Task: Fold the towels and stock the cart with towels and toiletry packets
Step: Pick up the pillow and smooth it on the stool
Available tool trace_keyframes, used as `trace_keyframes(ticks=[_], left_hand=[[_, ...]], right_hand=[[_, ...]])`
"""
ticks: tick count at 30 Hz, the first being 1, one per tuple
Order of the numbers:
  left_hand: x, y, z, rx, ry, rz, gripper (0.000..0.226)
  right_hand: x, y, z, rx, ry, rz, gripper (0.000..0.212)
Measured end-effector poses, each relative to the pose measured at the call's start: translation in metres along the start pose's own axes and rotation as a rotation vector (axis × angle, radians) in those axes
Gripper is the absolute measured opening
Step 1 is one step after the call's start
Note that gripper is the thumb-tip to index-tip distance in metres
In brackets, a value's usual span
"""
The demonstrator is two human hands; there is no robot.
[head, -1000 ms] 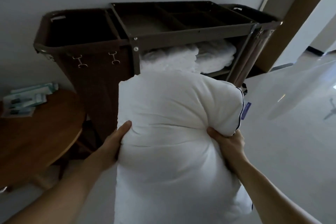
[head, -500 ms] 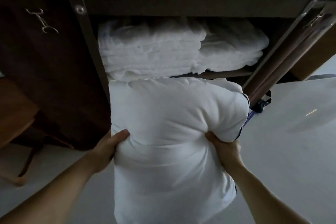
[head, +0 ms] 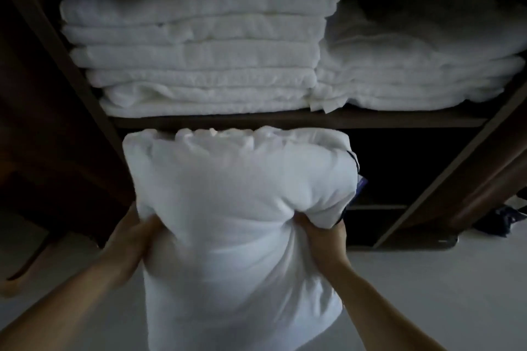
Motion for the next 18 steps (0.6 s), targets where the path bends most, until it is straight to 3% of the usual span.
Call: trace_keyframes(ticks=[4,8,11,15,18], left_hand=[[-0.021,0.006,0.031,-0.288,-0.316,0.336,0.059],[-0.076,0.04,0.024,-0.64,-0.676,0.224,0.096],[-0.084,0.0,0.017,-0.571,-0.875,0.16,0.092],[-0.082,-0.062,0.016,-0.456,-0.977,0.096,0.089],[-0.087,-0.09,0.025,-0.393,-0.981,0.075,0.087]], right_hand=[[-0.031,-0.053,-0.004,0.033,0.011,-0.03,0.07],[-0.041,-0.086,-0.006,0.013,0.118,-0.086,0.097],[-0.04,-0.105,-0.009,-0.025,0.118,-0.145,0.109],[-0.039,-0.119,-0.015,-0.016,0.113,-0.258,0.085],[-0.042,-0.132,-0.02,-0.013,0.167,-0.248,0.069]])
Point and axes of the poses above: each hand's wrist, its own y-axis away from the middle knuckle, its own x-axis out of the back of the hand, z = x × y, the point moved 5 cm from there along -y, towards the middle knuckle, and after that the axes turned 5 degrees about z, right-handed, at the moved point
